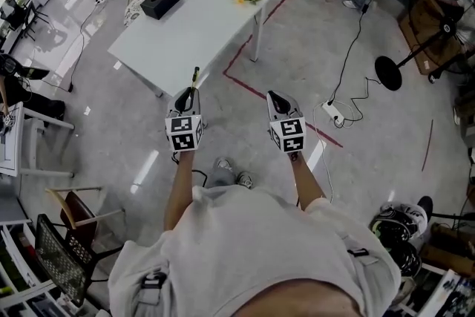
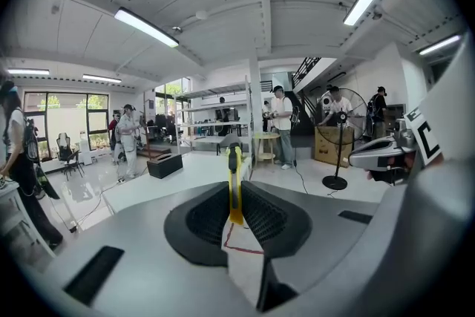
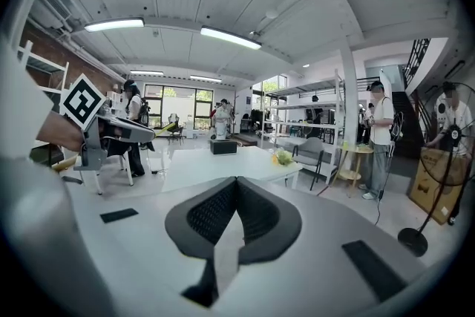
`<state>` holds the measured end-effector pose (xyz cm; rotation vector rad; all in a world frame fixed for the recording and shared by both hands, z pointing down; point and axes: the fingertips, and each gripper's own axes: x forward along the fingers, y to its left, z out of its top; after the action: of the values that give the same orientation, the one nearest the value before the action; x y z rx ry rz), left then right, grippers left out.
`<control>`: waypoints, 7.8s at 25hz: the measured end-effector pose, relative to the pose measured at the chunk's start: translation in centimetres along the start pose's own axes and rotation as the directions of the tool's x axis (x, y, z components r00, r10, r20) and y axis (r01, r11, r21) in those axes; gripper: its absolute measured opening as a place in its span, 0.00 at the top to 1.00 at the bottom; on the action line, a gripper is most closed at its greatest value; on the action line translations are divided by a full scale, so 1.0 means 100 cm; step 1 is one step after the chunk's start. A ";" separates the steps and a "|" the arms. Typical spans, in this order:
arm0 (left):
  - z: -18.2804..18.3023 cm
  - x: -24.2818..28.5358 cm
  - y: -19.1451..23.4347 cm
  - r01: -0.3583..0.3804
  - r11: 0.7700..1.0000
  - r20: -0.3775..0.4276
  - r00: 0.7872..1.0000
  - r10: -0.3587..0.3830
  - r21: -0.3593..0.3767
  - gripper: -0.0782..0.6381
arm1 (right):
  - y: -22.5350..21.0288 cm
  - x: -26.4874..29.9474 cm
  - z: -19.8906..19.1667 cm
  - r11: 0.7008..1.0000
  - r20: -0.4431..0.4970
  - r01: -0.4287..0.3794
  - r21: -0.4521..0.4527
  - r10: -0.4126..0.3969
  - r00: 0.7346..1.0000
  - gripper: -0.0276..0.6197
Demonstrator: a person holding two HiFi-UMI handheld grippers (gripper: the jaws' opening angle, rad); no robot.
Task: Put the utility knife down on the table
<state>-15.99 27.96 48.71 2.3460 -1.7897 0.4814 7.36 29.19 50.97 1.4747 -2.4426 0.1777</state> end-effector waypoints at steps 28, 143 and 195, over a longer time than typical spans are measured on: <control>0.060 0.235 0.067 0.093 0.995 0.012 0.996 -0.093 -0.033 0.81 | -0.106 0.201 0.056 0.997 -0.039 0.070 -0.020 -0.071 0.997 0.91; 0.015 0.741 0.136 0.098 0.988 -0.406 0.903 -0.138 -0.118 0.81 | -0.346 0.583 0.028 0.993 -0.327 -0.038 0.114 0.073 0.942 0.91; 0.059 0.657 0.140 0.050 0.991 -0.285 0.955 -0.085 -0.127 0.83 | -0.343 0.555 0.054 0.992 -0.241 -0.009 0.122 0.038 0.970 0.91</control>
<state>-12.94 -37.52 64.62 2.1211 -1.5553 0.6527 12.30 -35.31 61.18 1.3804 -2.2866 0.4888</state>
